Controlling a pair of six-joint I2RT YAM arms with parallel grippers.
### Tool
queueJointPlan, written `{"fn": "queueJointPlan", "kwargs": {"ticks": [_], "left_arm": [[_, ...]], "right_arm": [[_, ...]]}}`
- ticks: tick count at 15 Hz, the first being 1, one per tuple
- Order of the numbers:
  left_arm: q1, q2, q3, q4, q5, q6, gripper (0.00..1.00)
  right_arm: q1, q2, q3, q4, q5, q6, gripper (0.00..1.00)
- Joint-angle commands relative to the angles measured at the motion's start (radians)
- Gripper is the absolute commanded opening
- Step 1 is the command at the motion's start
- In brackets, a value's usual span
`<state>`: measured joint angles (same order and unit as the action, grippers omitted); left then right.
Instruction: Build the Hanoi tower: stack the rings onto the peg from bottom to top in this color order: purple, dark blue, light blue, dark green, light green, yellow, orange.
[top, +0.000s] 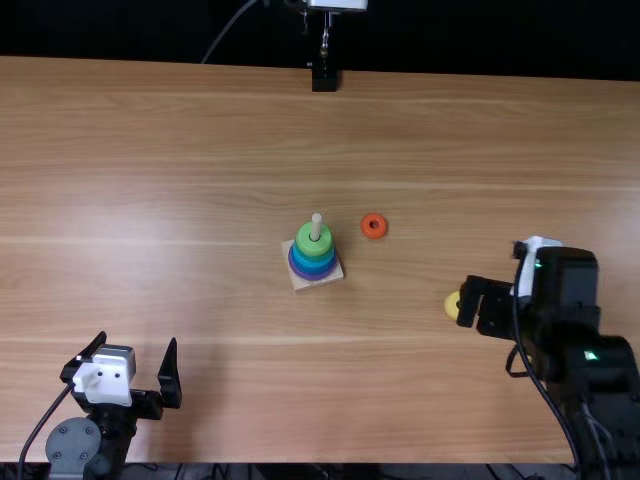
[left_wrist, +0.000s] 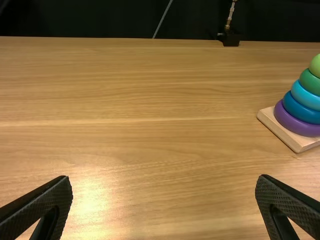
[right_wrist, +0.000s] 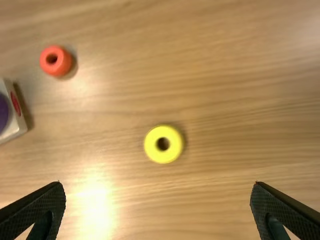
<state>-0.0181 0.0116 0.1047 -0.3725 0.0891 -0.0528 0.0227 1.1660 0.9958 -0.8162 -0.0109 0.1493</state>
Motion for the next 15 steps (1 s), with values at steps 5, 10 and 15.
{"fn": "queueJointPlan", "kwargs": {"ticks": [5, 10, 15], "left_arm": [[0.006, -0.012, -0.105, -0.073, 0.027, 0.012, 1.0], [0.007, -0.012, -0.105, -0.073, 0.027, 0.012, 1.0], [0.006, -0.012, -0.105, -0.073, 0.027, 0.012, 1.0]], "right_arm": [[0.028, 0.274, 0.044, 0.0, 0.011, 0.053, 1.0], [0.026, 0.442, 0.05, 0.016, 0.009, 0.051, 1.0], [0.026, 0.543, 0.102, 0.033, 0.048, 0.055, 1.0]]}}
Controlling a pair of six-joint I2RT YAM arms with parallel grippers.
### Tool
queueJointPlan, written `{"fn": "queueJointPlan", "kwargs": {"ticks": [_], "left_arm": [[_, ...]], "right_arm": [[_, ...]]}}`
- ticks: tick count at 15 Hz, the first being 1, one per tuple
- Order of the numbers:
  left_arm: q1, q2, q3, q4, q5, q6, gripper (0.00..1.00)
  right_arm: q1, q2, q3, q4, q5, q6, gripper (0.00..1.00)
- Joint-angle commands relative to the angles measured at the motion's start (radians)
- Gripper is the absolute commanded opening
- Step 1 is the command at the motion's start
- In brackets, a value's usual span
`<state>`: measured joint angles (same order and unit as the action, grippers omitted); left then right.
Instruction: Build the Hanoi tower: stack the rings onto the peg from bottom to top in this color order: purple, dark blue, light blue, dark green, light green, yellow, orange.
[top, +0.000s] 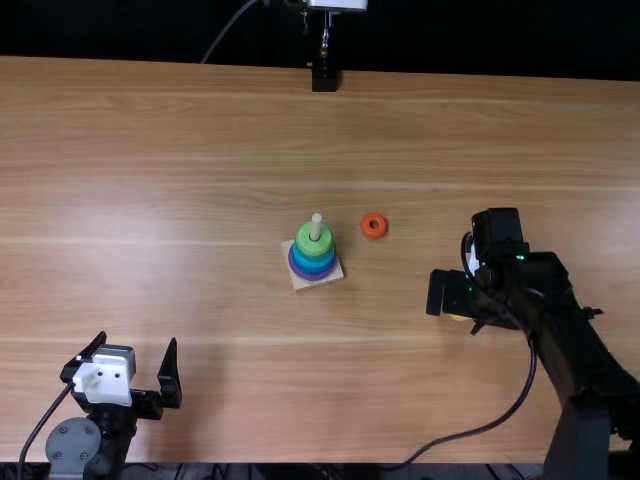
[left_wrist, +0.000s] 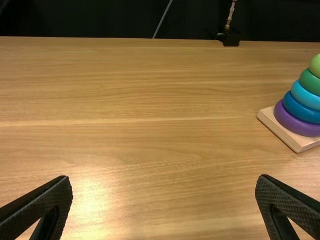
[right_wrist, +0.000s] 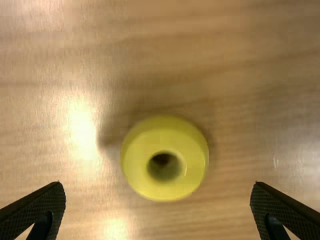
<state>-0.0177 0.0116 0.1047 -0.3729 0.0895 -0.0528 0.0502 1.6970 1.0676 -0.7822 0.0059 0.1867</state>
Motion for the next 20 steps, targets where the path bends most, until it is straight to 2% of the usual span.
{"fn": "queueJointPlan", "kwargs": {"ticks": [1, 3, 20], "left_arm": [[0.005, -0.012, -0.105, -0.073, 0.027, 0.012, 1.0], [0.005, -0.012, -0.105, -0.073, 0.027, 0.012, 1.0], [0.005, -0.012, -0.105, -0.073, 0.027, 0.012, 1.0]], "right_arm": [[-0.001, 0.018, 0.038, 0.012, 0.049, 0.018, 1.0], [-0.001, 0.05, 0.049, 0.045, 0.06, 0.018, 1.0], [0.002, 0.142, 0.043, 0.045, 0.062, 0.021, 1.0]]}}
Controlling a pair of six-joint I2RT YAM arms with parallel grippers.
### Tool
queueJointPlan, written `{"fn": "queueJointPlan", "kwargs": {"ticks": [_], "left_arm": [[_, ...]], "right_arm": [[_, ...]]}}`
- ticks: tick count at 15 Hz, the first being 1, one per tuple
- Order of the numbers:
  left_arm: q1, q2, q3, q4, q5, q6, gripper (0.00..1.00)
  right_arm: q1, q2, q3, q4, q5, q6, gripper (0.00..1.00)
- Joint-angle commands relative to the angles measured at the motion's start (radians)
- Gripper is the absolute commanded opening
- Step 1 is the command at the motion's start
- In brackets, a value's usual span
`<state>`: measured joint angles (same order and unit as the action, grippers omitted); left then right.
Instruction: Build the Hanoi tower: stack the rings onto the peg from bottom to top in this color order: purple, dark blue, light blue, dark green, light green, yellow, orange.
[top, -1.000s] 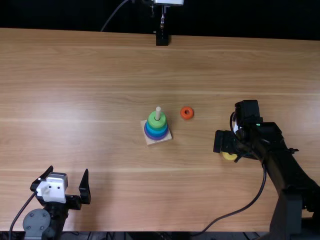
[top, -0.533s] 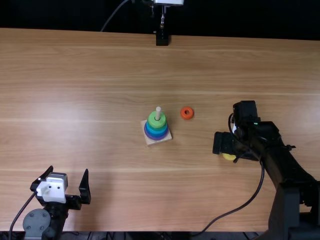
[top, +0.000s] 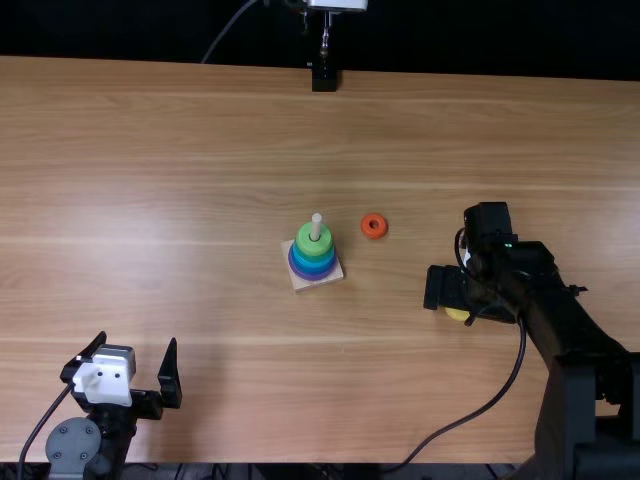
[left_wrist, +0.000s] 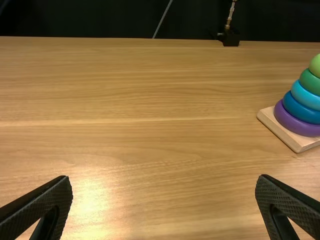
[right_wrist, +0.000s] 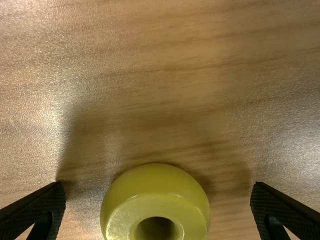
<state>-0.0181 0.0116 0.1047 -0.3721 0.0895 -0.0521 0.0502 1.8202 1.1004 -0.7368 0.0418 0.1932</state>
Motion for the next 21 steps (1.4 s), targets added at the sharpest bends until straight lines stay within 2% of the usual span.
{"fn": "queueJointPlan", "kwargs": {"ticks": [1, 2, 3, 4, 5, 6, 7, 8, 9, 11, 13, 14, 17, 18, 21], "left_arm": [[0.006, -0.012, -0.105, -0.073, 0.027, 0.012, 1.0], [0.006, -0.012, -0.105, -0.073, 0.027, 0.012, 1.0], [0.006, -0.012, -0.105, -0.073, 0.027, 0.012, 1.0], [0.006, -0.012, -0.105, -0.073, 0.027, 0.012, 1.0], [0.006, -0.012, -0.105, -0.073, 0.027, 0.012, 1.0], [0.006, -0.012, -0.105, -0.073, 0.027, 0.012, 1.0], [0.006, -0.012, -0.105, -0.073, 0.027, 0.012, 1.0], [0.006, -0.012, -0.105, -0.073, 0.027, 0.012, 1.0], [0.006, -0.012, -0.105, -0.073, 0.027, 0.012, 1.0], [0.006, -0.012, -0.105, -0.073, 0.027, 0.012, 1.0], [0.006, -0.012, -0.105, -0.073, 0.027, 0.012, 1.0], [0.006, -0.012, -0.105, -0.073, 0.027, 0.012, 1.0], [0.006, -0.012, -0.105, -0.073, 0.027, 0.012, 1.0], [0.006, -0.012, -0.105, -0.073, 0.027, 0.012, 1.0], [0.006, -0.012, -0.105, -0.073, 0.027, 0.012, 1.0]], "right_arm": [[0.002, 0.019, 0.009, -0.001, 0.026, 0.015, 1.0], [0.002, 0.017, 0.007, 0.001, 0.028, 0.015, 1.0], [0.002, 0.016, 0.006, 0.001, 0.043, 0.017, 0.73], [0.002, 0.016, 0.006, 0.01, 0.067, 0.017, 0.59], [0.002, 0.014, 0.001, 0.027, 0.08, 0.017, 0.46], [0.002, 0.016, -0.001, 0.029, 0.085, 0.017, 0.37], [0.002, 0.016, -0.001, 0.029, 0.087, 0.03, 0.26], [0.004, 0.014, -0.001, 0.023, 0.089, 0.063, 0.17], [0.007, 0.014, 0.001, 0.016, 0.089, 0.083, 0.17], [0.013, 0.014, -0.002, 0.01, 0.091, 0.087, 0.16], [0.028, 0.013, -0.004, 0.01, 0.096, 0.087, 0.03], [0.031, 0.01, -0.001, 0.01, 0.105, 0.087, 0.03], [0.06, -0.03, 0.012, 0.009, 0.105, 0.087, 0.02], [0.074, -0.071, 0.023, -0.012, 0.107, 0.085, 0.02], [0.116, -0.108, 0.145, -0.218, 0.105, 0.077, 0.02]]}}
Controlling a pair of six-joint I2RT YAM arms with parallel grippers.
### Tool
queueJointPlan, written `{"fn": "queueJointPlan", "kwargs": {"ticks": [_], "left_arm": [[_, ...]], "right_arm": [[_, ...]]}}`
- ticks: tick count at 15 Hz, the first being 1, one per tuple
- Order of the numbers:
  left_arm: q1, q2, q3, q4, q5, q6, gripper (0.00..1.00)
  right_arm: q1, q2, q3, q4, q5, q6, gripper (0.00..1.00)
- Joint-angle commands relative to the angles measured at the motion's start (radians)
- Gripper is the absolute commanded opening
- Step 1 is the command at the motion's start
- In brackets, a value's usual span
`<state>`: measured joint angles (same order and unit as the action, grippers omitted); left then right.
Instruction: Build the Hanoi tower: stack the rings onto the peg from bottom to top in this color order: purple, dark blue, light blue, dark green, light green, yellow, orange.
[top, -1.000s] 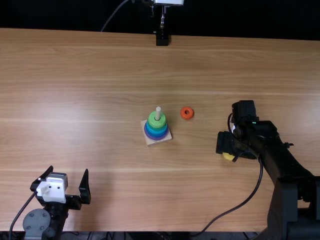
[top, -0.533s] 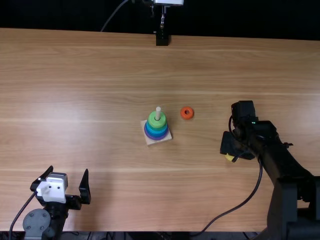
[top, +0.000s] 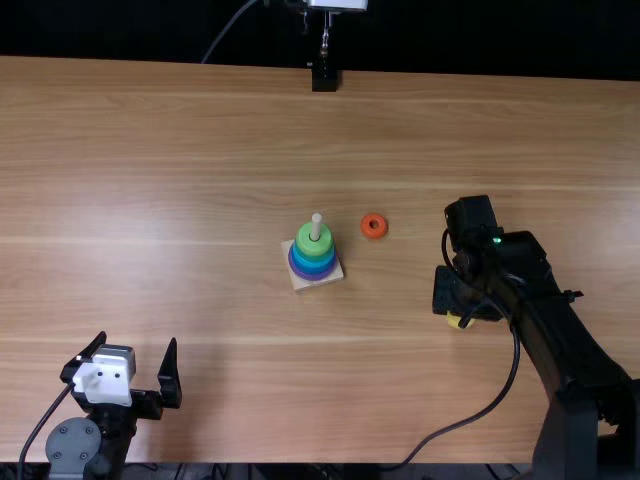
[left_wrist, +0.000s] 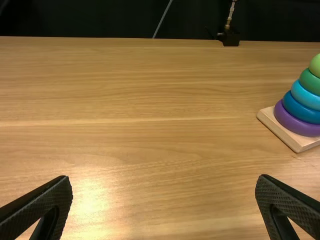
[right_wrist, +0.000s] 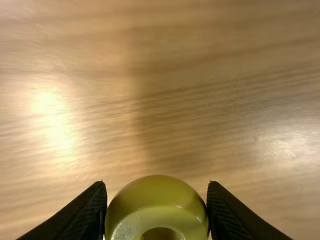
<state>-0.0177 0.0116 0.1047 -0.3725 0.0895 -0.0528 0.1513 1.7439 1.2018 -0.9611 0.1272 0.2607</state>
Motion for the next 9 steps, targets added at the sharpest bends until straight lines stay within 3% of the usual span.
{"fn": "queueJointPlan", "kwargs": {"ticks": [1, 9], "left_arm": [[0.005, -0.012, -0.105, -0.073, 0.027, 0.012, 1.0], [0.005, -0.012, -0.105, -0.073, 0.027, 0.012, 1.0]], "right_arm": [[0.03, -0.037, 0.082, -0.034, 0.016, 0.002, 0.02], [0.234, -0.099, 0.397, -0.113, 0.013, -0.005, 0.02]]}}
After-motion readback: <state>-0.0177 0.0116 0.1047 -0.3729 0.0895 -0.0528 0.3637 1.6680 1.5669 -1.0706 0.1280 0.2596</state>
